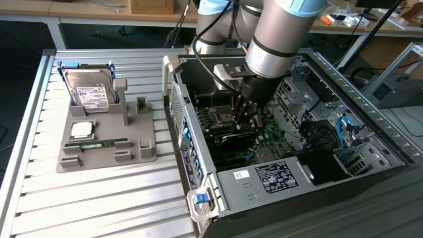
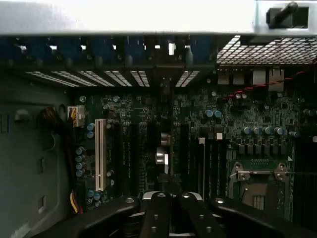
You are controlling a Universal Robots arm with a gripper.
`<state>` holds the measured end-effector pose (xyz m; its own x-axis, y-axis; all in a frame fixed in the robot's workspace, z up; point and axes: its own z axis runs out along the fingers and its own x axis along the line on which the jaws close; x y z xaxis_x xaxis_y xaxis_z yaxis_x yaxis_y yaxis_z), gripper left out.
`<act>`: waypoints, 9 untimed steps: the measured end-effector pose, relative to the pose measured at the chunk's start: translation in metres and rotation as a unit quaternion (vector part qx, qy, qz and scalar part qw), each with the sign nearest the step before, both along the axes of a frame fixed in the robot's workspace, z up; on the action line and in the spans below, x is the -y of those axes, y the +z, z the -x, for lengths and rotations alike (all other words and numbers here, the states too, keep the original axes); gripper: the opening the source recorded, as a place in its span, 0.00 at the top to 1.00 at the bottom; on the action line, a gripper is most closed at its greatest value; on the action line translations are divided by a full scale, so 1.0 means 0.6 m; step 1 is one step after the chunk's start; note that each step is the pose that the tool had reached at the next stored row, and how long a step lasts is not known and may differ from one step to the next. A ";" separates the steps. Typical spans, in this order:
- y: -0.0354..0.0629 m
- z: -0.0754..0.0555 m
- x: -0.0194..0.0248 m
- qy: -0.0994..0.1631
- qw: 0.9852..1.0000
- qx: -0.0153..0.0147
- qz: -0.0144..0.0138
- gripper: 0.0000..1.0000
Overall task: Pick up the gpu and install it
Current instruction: 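Press down on the gpu until it lock into place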
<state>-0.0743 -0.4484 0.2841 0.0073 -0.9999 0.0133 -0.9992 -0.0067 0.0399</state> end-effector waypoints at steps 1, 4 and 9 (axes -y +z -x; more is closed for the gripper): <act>0.000 -0.007 0.0002 0.000 1.000 -0.001 -0.001 0.89; 0.000 -0.022 0.0007 0.000 1.000 -0.004 -0.001 0.89; 0.000 -0.024 0.0025 0.000 1.000 -0.004 -0.003 0.89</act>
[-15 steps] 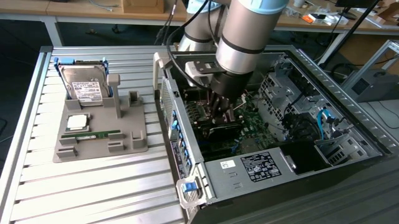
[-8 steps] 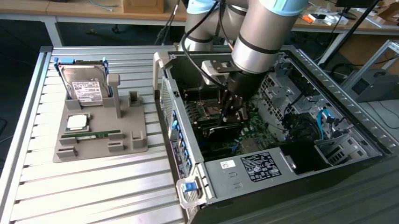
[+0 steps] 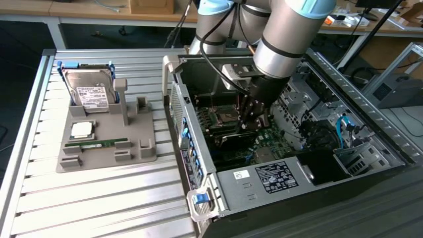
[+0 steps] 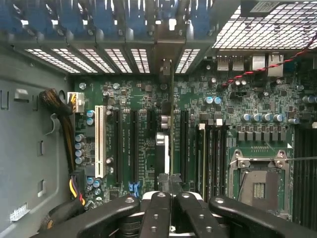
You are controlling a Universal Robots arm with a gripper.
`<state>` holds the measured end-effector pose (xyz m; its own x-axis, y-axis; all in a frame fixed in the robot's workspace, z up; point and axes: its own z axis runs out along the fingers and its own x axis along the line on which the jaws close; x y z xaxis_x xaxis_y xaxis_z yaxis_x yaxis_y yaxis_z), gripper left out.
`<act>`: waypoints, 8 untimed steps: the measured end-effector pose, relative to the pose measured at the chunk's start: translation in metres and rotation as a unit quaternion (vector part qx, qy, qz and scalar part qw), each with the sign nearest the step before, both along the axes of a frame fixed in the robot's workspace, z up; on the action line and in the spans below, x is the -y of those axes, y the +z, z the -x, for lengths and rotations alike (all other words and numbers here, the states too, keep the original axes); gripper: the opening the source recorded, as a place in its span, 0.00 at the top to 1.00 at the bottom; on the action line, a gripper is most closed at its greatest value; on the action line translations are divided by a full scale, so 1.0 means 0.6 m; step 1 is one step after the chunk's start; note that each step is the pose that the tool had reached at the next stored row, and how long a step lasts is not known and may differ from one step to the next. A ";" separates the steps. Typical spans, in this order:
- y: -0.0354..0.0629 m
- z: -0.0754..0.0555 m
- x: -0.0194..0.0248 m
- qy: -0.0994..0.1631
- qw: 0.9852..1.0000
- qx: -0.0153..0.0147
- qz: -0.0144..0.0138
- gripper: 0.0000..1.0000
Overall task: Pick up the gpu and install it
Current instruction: 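Press down on the gpu until it lock into place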
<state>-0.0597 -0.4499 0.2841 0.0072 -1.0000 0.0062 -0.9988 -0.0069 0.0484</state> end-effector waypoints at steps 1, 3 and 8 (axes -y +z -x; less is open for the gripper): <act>0.000 -0.001 0.0000 0.000 1.000 0.000 0.000 0.89; 0.000 -0.003 0.0001 0.000 1.000 0.000 -0.001 0.89; 0.000 -0.011 0.0002 0.000 1.000 -0.001 -0.001 0.89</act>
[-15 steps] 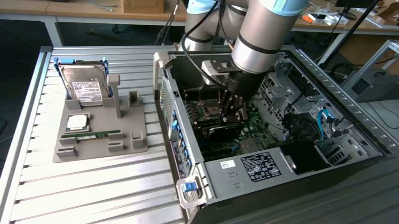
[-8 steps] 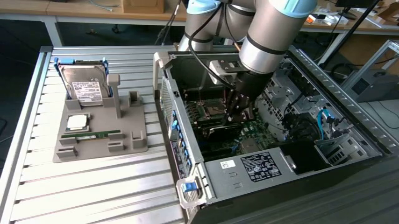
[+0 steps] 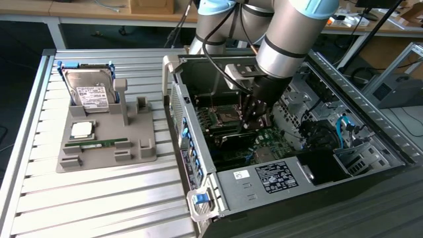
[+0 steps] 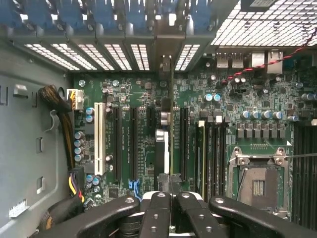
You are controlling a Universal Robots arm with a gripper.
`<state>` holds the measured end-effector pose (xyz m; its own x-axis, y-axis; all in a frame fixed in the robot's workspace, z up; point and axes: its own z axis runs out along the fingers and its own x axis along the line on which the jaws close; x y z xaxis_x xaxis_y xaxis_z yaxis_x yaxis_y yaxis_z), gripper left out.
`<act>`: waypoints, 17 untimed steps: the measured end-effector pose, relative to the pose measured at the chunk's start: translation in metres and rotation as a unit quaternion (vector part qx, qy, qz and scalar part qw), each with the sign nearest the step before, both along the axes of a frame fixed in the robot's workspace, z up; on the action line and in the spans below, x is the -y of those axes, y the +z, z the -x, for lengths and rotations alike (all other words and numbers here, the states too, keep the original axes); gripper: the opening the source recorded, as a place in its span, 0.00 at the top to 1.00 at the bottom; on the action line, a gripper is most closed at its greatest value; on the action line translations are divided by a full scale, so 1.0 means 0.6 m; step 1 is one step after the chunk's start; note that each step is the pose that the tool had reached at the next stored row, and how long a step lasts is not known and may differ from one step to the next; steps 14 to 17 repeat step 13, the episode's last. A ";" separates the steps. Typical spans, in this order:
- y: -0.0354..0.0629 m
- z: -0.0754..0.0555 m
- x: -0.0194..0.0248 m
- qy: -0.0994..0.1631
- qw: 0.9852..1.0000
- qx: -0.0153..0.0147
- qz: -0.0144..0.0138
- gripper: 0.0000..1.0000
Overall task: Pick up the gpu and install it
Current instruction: 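Press down on the gpu until it lock into place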
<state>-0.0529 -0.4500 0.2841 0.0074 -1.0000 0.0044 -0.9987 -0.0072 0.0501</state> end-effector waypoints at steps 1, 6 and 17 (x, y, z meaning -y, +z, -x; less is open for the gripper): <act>0.000 -0.003 0.0000 0.000 1.000 0.000 0.000 0.89; 0.000 -0.016 0.0000 0.000 1.000 -0.002 -0.001 0.89; 0.000 -0.017 0.0000 0.000 1.000 -0.002 -0.002 0.89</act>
